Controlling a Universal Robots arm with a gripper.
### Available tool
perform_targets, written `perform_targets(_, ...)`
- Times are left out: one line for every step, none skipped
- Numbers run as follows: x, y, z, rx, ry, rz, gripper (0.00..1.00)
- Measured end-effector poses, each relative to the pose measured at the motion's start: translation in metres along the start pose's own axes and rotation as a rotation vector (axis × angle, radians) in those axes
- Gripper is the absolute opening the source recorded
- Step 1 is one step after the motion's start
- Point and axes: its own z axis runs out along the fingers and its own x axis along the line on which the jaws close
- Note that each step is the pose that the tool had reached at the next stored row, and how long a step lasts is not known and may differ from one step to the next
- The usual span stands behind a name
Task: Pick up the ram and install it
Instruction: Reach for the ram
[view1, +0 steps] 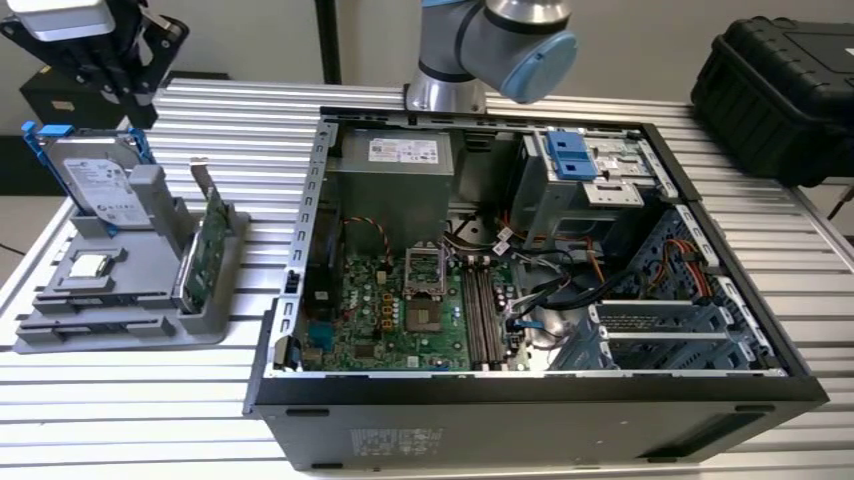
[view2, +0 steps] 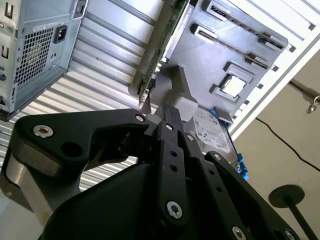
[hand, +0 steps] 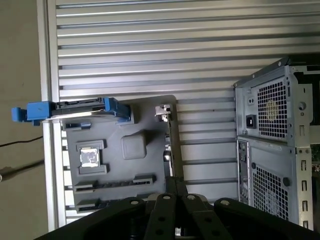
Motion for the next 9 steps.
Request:
perform_targets(0.0014, -0.0001, 0.0, -0.0006, 0.0, -0.001, 0.0)
perform_targets(0.0028, -0.0002, 0.0, -0.0012, 0.0001, -0.001, 0.0)
perform_targets(0.0043, -0.0003, 0.0001, -0.0018, 0.0001, -0.002, 0.0)
perform_targets(0.0056, -0.0004, 0.0001, -0.0023, 0.0002, -0.002, 0.0)
perform_targets(0.007, -0.0004, 0.0, -0.0027, 0.0002, -0.003, 0.0)
perform_targets(0.0083, -0.0005, 0.0, -0.0032, 0.0004, -0.003, 0.0)
perform_targets(0.0096, -0.0006, 0.0001, -0.0039, 0.0003, -0.004, 0.0)
perform_targets(0.0107, -0.0007, 0.0, -0.0043, 0.0005, -0.004, 0.0)
perform_targets(0.0119, -0.0008, 0.0, -0.0049, 0.0004, -0.004, 0.0)
